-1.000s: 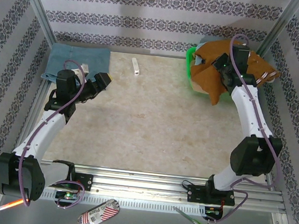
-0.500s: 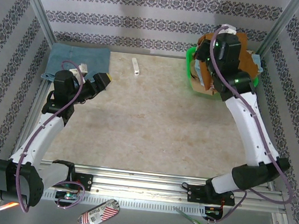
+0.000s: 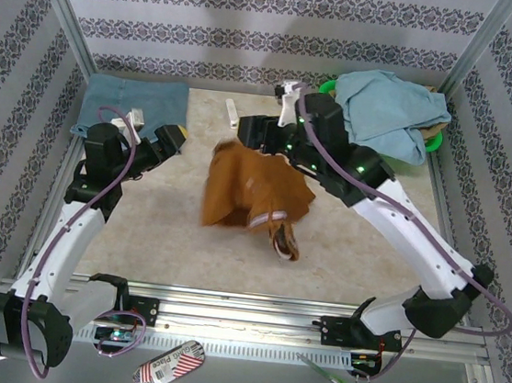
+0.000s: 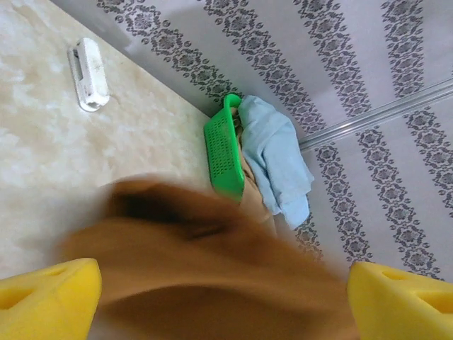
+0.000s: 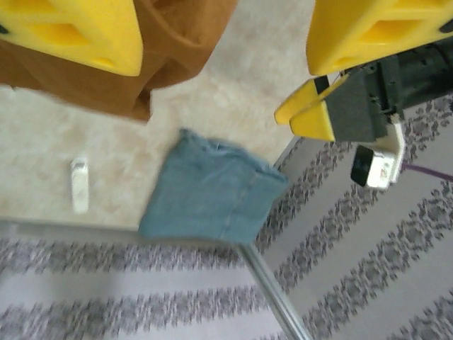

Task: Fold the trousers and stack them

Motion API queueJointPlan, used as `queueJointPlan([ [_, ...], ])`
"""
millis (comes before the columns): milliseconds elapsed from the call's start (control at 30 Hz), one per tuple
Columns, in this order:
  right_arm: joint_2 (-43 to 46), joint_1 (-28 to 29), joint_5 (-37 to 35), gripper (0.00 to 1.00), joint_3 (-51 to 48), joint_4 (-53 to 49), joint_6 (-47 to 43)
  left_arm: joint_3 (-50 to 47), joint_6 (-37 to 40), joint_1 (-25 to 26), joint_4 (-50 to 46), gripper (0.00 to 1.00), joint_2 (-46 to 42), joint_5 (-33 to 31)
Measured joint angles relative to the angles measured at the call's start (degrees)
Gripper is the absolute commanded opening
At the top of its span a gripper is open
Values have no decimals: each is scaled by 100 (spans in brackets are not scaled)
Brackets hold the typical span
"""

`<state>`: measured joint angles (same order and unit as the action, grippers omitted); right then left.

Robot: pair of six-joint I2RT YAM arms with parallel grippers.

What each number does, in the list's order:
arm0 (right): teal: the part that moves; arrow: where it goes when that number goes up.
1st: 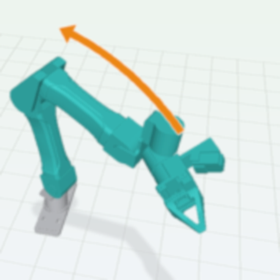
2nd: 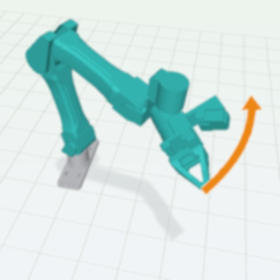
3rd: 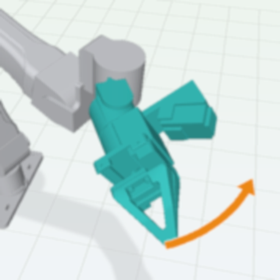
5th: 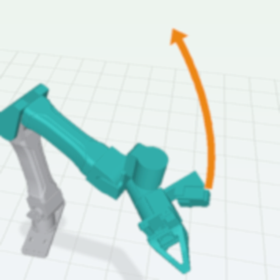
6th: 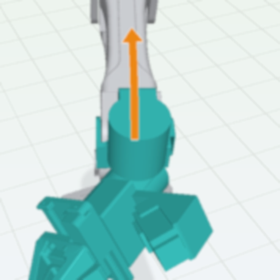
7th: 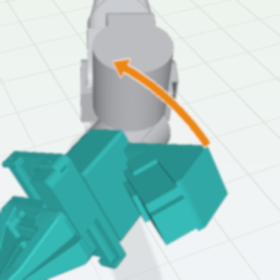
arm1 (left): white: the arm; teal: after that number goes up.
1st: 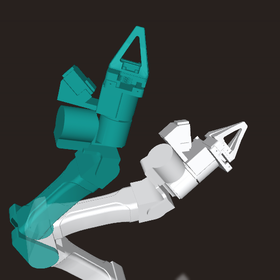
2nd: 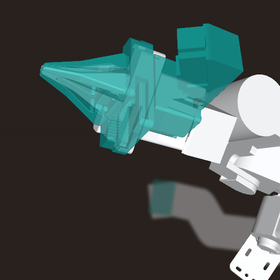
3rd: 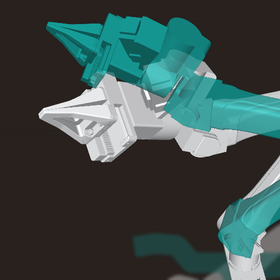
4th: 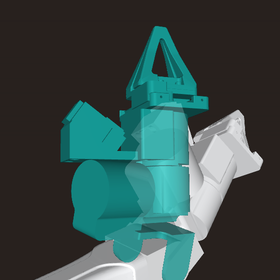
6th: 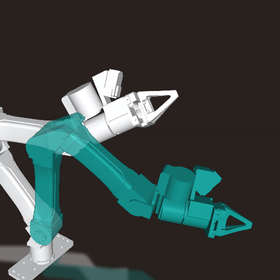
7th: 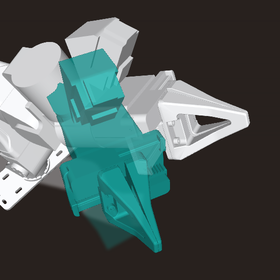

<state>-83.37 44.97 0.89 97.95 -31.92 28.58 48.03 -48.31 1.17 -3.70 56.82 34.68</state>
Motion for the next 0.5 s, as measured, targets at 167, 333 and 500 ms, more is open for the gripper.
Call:
queueJointPlan([
  [167, 103, -627, 400, 71, -223, -70, 326, 402, 487, 74, -968, 91, -114, -345],
  [333, 612, -1641, 699, 70, -946, 94, 656, 1335, 1429, 1419, -2319, 89, 35, -1416],
  [500, 732, -2800, 946, 71, -2096, 258, 1043, 2216, 2205, 3499, -3403, 89, 1134, -2817],
])
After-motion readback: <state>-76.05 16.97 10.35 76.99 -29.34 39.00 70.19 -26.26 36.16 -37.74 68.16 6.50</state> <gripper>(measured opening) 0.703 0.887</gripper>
